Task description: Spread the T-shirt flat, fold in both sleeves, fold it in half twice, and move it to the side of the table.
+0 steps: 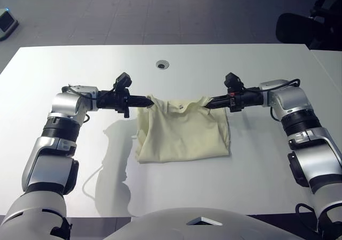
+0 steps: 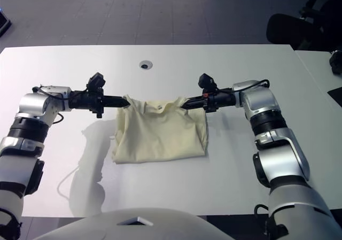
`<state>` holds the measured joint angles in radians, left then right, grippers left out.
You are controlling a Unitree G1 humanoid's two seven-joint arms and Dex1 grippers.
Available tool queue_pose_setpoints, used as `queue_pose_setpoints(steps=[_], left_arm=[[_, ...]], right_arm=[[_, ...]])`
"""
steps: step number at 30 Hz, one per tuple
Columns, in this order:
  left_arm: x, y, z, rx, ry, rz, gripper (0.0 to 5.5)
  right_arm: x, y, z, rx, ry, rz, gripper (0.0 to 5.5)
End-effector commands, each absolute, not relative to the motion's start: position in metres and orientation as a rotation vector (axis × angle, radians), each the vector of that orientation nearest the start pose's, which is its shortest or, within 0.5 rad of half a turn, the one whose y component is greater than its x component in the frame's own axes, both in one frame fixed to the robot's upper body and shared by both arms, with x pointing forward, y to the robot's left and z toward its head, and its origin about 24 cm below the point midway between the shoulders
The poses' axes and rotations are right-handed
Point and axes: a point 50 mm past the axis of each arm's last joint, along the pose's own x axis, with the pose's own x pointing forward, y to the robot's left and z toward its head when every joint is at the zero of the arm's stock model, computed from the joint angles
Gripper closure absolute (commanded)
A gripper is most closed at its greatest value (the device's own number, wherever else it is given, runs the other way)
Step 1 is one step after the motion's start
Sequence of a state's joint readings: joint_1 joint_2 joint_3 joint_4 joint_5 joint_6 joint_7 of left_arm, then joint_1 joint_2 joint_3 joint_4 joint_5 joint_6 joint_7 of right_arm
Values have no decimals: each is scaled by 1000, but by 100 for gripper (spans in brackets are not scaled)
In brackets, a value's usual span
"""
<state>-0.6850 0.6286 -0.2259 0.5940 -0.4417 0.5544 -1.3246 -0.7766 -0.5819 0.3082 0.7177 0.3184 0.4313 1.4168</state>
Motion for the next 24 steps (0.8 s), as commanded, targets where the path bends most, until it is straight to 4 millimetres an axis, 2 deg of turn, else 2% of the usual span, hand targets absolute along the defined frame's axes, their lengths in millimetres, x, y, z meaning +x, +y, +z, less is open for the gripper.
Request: queue_pose_setpoints(steps=[1,5,10,11,12,17,21,24], left_arm=[[331,206,97,-87,579,-1196,550],[333,207,94,-69,592,-1194,550],[337,205,89,-44,596,-1175,550],[338,204,87,-31,596,-1167,550],[339,204,87,-16,593,-1152,550],[350,207,90,0,550,-1033,454],[362,211,95,-34,497,-872,399],[369,216,99,44,435,-757,348]], right_arm=[[342,-202,90,-63,638,1207,543],[346,-208,85,-71,643,1149,543],[348,-204,81,-91,632,1137,543],[350,-204,80,-102,627,1114,507],[352,-204,80,-110,617,1088,498],[362,-206,85,-104,510,936,411],[369,-207,85,-72,420,785,358],[372,-208,87,-99,348,691,309]])
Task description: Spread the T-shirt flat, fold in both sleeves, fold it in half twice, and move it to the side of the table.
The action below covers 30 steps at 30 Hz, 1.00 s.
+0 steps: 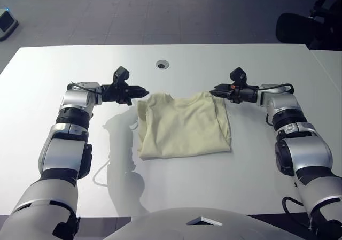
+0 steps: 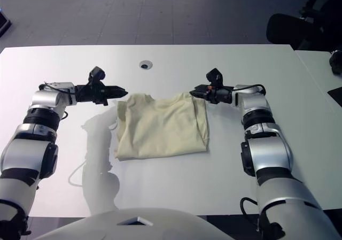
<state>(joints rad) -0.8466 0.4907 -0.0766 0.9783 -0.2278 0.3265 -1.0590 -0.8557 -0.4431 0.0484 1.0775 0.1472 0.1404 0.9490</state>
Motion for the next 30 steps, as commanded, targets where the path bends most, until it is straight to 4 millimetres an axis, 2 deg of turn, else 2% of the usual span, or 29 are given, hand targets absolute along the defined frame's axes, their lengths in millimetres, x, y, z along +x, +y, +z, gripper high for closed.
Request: queue_pose_setpoints(steps=[1,4,8,12,16,18,21,24,30], left_arm=[[368,215,101,93,412,-774,327],[355,207,104,223,351,-872,274],[315,190,115,349,295,-975,201],[272,178,104,523,372,-1083,126],[244,174,90,646,468,-1113,49],[233,173,87,687,505,-1135,17],[227,175,81,786,546,-1126,11],[230,177,76,826,556,-1076,11],[246,184,80,897,532,-1034,11]], right_arm=[[373,-204,90,-154,312,695,288],[374,-187,100,-315,208,759,237],[370,-167,104,-618,124,868,167],[366,-170,93,-759,148,894,96],[364,-174,89,-851,160,923,22],[363,-178,87,-903,166,931,10],[364,-184,87,-926,170,913,10],[365,-189,87,-960,182,909,10],[346,-193,61,-1108,262,1064,10]])
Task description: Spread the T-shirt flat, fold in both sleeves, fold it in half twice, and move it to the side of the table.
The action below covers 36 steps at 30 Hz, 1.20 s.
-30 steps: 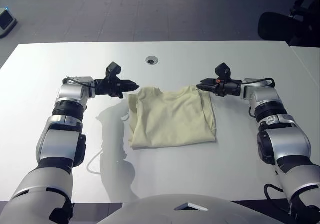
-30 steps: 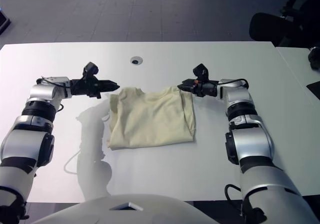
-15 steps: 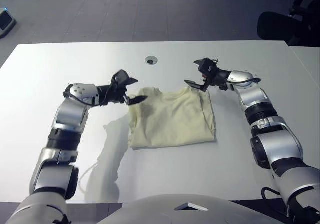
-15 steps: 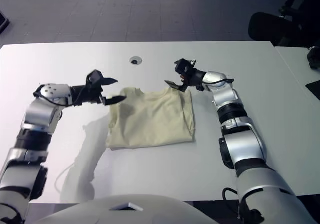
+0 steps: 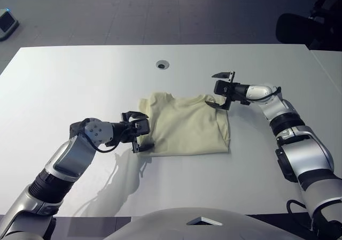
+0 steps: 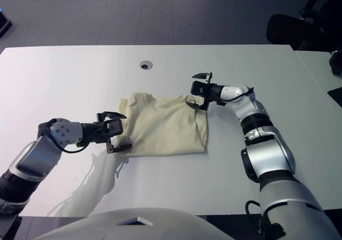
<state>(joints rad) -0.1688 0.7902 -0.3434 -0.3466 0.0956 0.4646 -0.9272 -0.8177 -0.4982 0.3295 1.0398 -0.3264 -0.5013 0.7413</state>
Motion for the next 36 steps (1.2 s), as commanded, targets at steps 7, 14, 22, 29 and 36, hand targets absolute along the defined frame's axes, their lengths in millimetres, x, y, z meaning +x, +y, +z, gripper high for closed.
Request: queue_pose_setpoints(steps=[7,14,22,29,36], left_arm=[[320,207,87,1177,562,-997,11],[383,171,116,1495,325,-962,11],[397,171,197,1392,-47,-892,11],[302,234,176,1028,-50,-1086,11],[161,241,122,767,410,-1335,11]], right_arm=[[302,-209,62,-1204,382,1406,10],[270,-143,98,-1032,199,1637,10],[297,-140,151,-881,3,1263,10],[248,-202,152,-1038,71,1094,10],[148,-227,132,-997,370,1132,10]])
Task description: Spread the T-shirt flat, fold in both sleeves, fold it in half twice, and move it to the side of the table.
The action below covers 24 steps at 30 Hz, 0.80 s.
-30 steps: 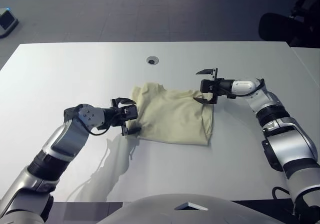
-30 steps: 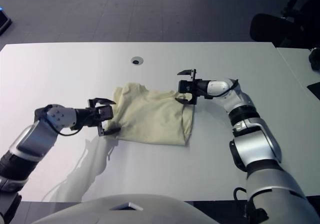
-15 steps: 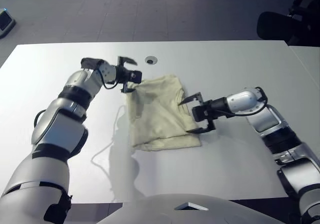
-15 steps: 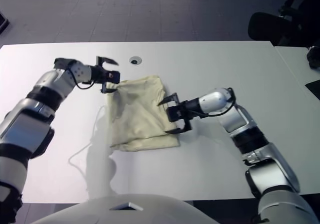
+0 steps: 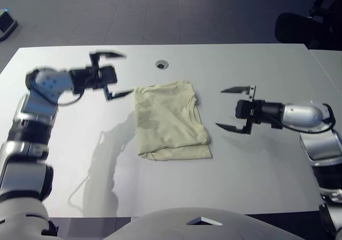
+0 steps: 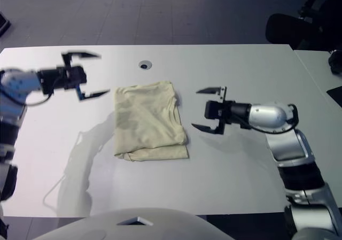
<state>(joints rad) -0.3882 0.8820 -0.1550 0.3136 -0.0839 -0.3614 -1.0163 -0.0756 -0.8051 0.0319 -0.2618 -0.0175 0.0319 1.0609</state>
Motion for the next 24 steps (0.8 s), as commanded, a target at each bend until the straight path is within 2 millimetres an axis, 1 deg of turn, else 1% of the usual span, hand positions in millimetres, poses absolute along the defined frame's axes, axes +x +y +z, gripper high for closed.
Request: queue_pose_setpoints(steps=[1,3,5,8,10,12,15,17,19,20,21,22,24], left_arm=[[147,239,117,756,458,-1380,11],[129,233,108,760,521,-1454,11],[123,227,103,783,532,-1453,11],[124,220,92,913,477,-1362,11],[130,213,82,1057,407,-1259,11],[131,205,72,1180,358,-1191,11],[125,199,63,1348,298,-1168,11],[119,196,55,1380,294,-1152,11],[118,194,46,1378,310,-1135,39],[120,193,42,1385,320,-1128,63],[125,194,38,1394,335,-1109,72],[131,194,35,1403,344,-1087,98],[144,196,32,1412,356,-1039,132]], right_arm=[[138,-225,129,-984,401,1158,10],[122,-218,122,-948,458,1260,10],[115,-209,118,-934,464,1320,10],[109,-200,113,-915,448,1320,10],[106,-196,110,-921,445,1317,10],[105,-195,107,-939,447,1325,10],[106,-195,107,-943,448,1326,10],[108,-193,107,-945,442,1334,10],[110,-192,106,-949,437,1342,10],[111,-191,105,-953,435,1346,10],[113,-191,103,-957,433,1351,10],[114,-190,101,-961,432,1356,10],[116,-190,97,-984,432,1364,10]])
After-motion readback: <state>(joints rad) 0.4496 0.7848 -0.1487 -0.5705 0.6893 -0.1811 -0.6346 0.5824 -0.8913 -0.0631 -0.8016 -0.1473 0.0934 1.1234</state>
